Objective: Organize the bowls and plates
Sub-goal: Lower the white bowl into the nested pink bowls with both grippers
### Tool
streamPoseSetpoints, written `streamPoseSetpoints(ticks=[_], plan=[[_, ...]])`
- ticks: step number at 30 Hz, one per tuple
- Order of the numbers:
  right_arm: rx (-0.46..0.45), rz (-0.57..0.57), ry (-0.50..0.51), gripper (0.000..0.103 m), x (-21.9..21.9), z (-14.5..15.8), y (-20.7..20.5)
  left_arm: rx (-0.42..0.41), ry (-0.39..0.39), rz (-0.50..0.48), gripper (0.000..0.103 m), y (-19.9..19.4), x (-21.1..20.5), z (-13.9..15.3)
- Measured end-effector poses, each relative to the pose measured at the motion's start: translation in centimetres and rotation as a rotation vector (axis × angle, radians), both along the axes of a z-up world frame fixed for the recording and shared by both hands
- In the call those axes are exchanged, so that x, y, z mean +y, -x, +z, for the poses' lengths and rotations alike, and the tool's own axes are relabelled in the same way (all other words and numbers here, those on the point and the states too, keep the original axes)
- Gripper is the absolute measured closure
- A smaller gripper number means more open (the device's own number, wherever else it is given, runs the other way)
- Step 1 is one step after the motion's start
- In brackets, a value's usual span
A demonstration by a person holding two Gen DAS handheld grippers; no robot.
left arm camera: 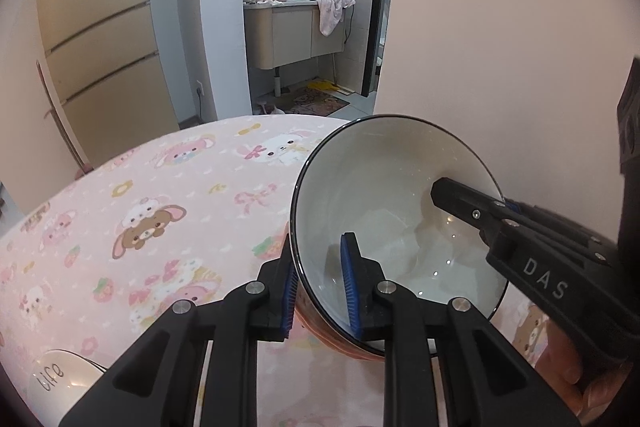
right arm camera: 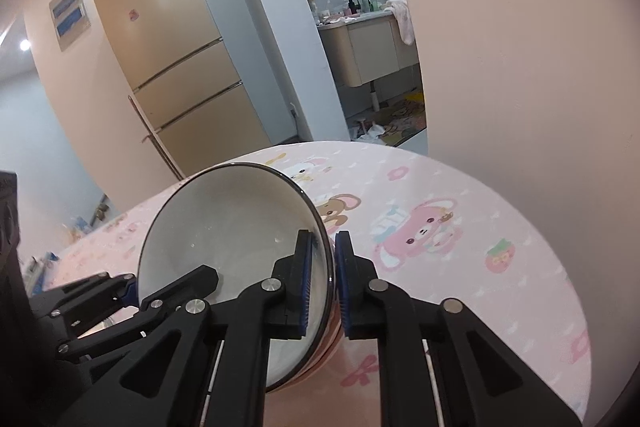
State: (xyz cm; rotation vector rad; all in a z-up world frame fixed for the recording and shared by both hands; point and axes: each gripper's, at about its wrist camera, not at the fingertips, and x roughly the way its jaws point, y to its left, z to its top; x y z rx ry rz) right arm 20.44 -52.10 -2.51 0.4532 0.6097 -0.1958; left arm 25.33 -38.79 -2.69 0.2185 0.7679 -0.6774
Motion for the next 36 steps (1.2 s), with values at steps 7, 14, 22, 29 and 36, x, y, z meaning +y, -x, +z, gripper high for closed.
streamPoseSetpoints(ticks=[7,14,22,29,36], plan=[[0.0,0.005,-0.034,0.092,-0.4,-0.3,-0.2,0.016,0.012,0.002,0.081,-0.1,0.1,0.2],[0.002,-0.002,-0.036,0.092,-0.6,-0.4,-0.4,0.083,0.041,0.013,0.08,-0.7,0.5,0.4],[0.004,-0.006,-0.016,0.092,-0.4,-0.5,-0.4,0.106,0.076,0.06,0.094,-1.1,1.3,0.9],[0.003,-0.008,-0.008,0.092,-0.2,-0.5,-0.3,0.068,0.056,0.049,0.094,-0.7,1.2,1.1],[0.001,0.013,-0.03,0.092,-0.2,-0.4,-0.2,0.059,0.062,0.039,0.097,-0.9,1.8,1.8]])
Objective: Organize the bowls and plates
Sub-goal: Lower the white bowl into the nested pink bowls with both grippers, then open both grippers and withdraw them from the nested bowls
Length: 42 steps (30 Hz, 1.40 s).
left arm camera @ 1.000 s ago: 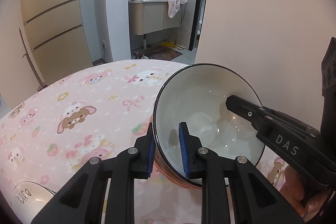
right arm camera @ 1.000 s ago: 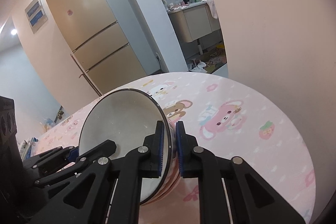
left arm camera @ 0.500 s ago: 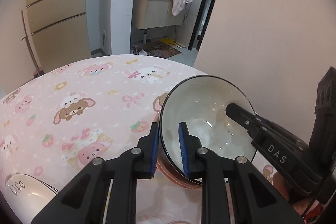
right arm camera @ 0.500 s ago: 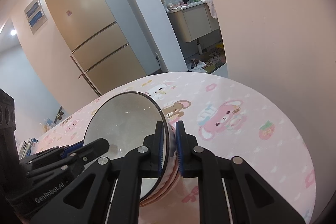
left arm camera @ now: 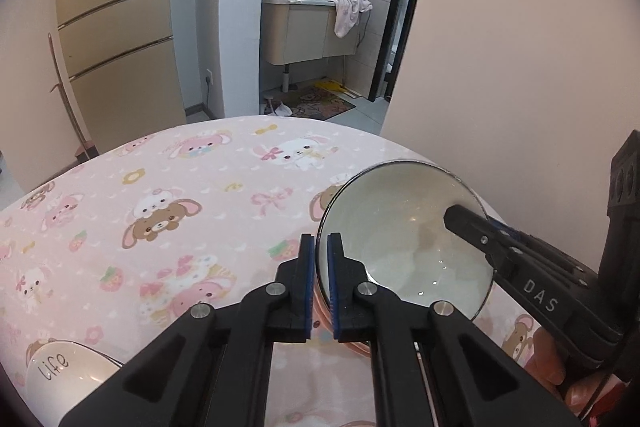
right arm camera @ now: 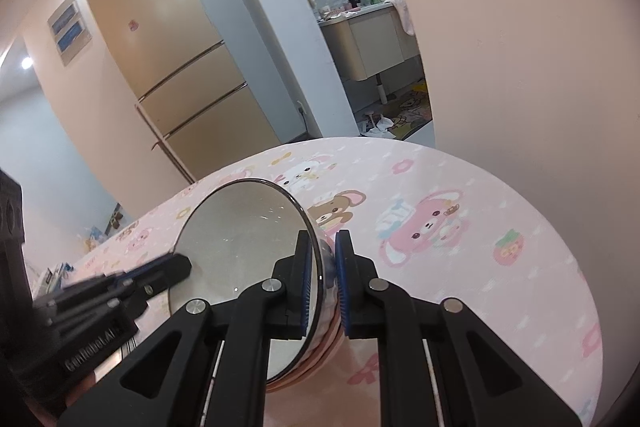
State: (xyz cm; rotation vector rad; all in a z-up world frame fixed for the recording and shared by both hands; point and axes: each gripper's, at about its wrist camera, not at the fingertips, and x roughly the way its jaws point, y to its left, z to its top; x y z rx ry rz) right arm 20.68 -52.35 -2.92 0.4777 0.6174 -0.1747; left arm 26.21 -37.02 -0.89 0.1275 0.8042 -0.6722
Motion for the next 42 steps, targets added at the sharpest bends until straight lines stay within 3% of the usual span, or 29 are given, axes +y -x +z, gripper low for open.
streamPoseSetpoints(ticks=[2,5,11,13,17,20,26,31,36,40,42], plan=[[0.002,-0.003,0.009,0.091,0.1,0.1,0.0,0.007,0.008,-0.026,0.097,0.2,-0.2,0.1],[0.004,-0.006,0.036,0.092,0.4,0.1,0.0,-0.068,-0.057,0.003,0.097,0.9,-0.9,-0.1],[-0.009,-0.006,-0.015,0.091,-0.4,-0.1,0.1,-0.069,-0.01,0.046,0.096,-0.4,0.3,-0.1],[-0.01,0.003,-0.019,0.091,-0.6,-0.1,0.1,-0.042,0.001,0.07,0.087,-1.3,0.9,-0.3],[-0.031,0.007,-0.029,0.089,-0.7,0.1,0.2,-0.012,0.028,0.089,0.054,-2.1,1.6,-0.6],[-0.048,0.008,-0.018,0.089,-0.6,0.3,0.2,-0.013,0.018,0.084,0.046,-2.1,1.5,-0.8],[-0.038,0.001,0.009,0.091,-0.3,0.0,-0.3,0.003,0.019,0.095,0.046,-2.4,1.6,-1.2],[-0.049,0.005,-0.074,0.091,-1.4,-0.5,-0.5,0.0,0.018,0.108,0.046,-2.4,1.8,-1.0],[-0.024,-0.001,-0.026,0.09,-1.0,-0.7,-0.7,0.008,0.021,0.112,0.045,-2.4,1.9,-0.9],[-0.011,-0.035,-0.009,0.072,-1.2,-0.8,-0.2,0.005,0.029,0.124,0.045,-2.3,2.4,-0.4],[-0.037,-0.051,0.001,0.071,-1.4,-0.4,0.4,-0.008,0.038,0.125,0.035,-2.1,2.6,0.2]])
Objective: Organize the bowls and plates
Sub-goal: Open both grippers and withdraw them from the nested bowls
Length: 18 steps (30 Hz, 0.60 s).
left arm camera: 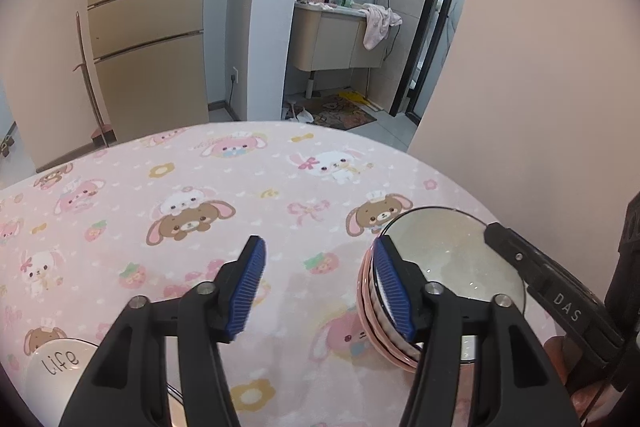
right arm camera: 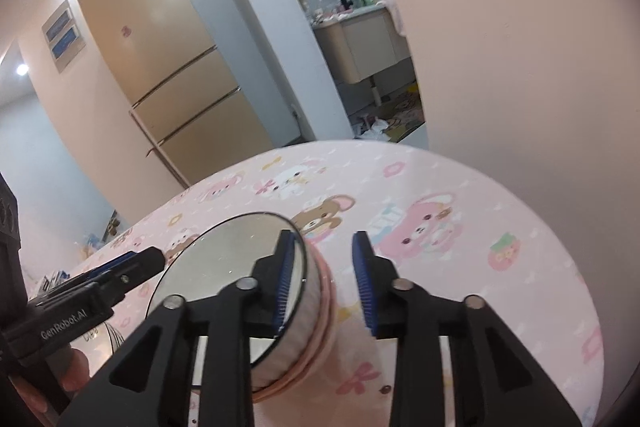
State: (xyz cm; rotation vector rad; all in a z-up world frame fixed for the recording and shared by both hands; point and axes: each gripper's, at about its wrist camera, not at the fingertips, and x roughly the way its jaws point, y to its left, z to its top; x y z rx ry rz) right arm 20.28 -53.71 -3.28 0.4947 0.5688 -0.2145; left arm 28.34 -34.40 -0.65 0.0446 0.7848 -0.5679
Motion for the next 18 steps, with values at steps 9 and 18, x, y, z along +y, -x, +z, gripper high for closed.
streamPoseSetpoints(ticks=[9,18], plan=[[-0.098,-0.008,0.025,0.044,-0.2,2.5,2.4,-0.209,0.035,-0.022,0.018,3.7,0.7,5.2],[-0.246,0.004,0.163,0.014,1.3,8.8,7.1,-0.422,0.133,-0.075,0.0,8.2,2.3,10.5]])
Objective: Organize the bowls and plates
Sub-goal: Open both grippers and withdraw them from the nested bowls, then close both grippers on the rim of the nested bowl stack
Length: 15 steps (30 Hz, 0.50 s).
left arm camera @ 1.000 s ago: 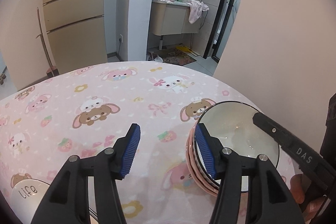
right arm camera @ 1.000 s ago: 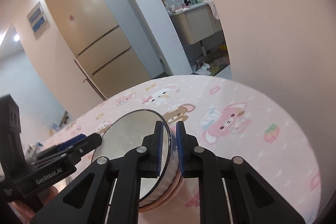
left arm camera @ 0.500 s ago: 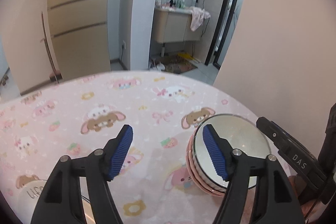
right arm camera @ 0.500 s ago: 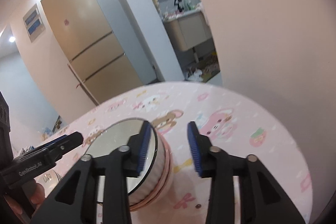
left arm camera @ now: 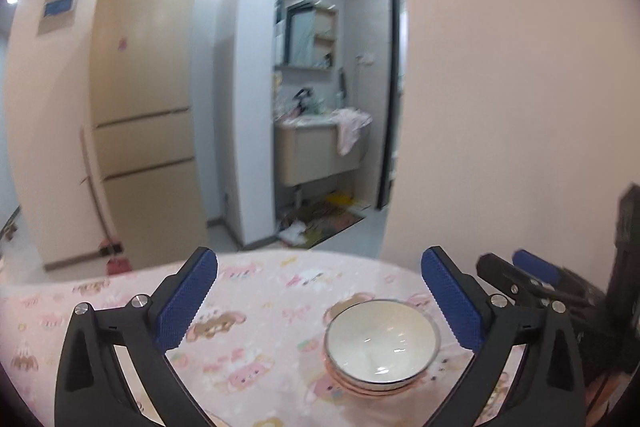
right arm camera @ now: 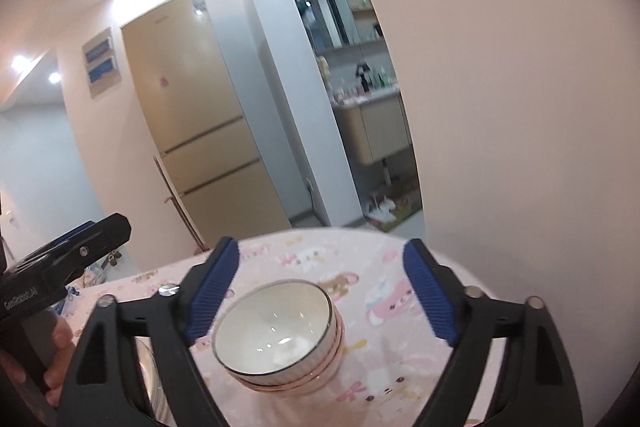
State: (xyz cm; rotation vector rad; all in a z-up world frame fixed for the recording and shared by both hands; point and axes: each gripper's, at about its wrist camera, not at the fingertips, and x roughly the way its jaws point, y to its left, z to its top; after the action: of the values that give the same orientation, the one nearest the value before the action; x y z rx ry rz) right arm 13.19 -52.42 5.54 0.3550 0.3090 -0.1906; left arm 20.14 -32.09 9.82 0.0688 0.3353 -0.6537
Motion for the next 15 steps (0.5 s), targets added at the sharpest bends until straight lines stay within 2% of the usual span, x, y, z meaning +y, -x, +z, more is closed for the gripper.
streamPoseSetpoints(ticks=[3,7,9,11,13,15], plan=[[-0.012,-0.012,0.069,0.002,0.2,2.0,0.9,0.012,-0.001,0.007,0.0,0.2,0.2,0.8],[-0.02,-0.066,0.152,0.0,0.1,3.3,2.1,0.012,0.024,0.015,0.0,0.4,0.8,1.6],[-0.028,-0.018,0.147,0.0,-0.3,3.3,2.2,-0.005,0.029,0.055,0.0,0.8,1.0,1.8],[0.007,-0.013,0.112,0.0,-0.7,3.1,2.2,-0.026,0.085,0.089,0.0,1.2,1.7,1.9],[-0.008,-0.031,0.087,0.0,-0.8,3.1,2.6,-0.039,0.121,0.09,0.0,1.4,2.3,1.9],[-0.003,-0.07,0.111,0.0,-0.6,3.5,2.8,-0.046,0.079,0.098,0.0,1.1,2.1,2.1]])
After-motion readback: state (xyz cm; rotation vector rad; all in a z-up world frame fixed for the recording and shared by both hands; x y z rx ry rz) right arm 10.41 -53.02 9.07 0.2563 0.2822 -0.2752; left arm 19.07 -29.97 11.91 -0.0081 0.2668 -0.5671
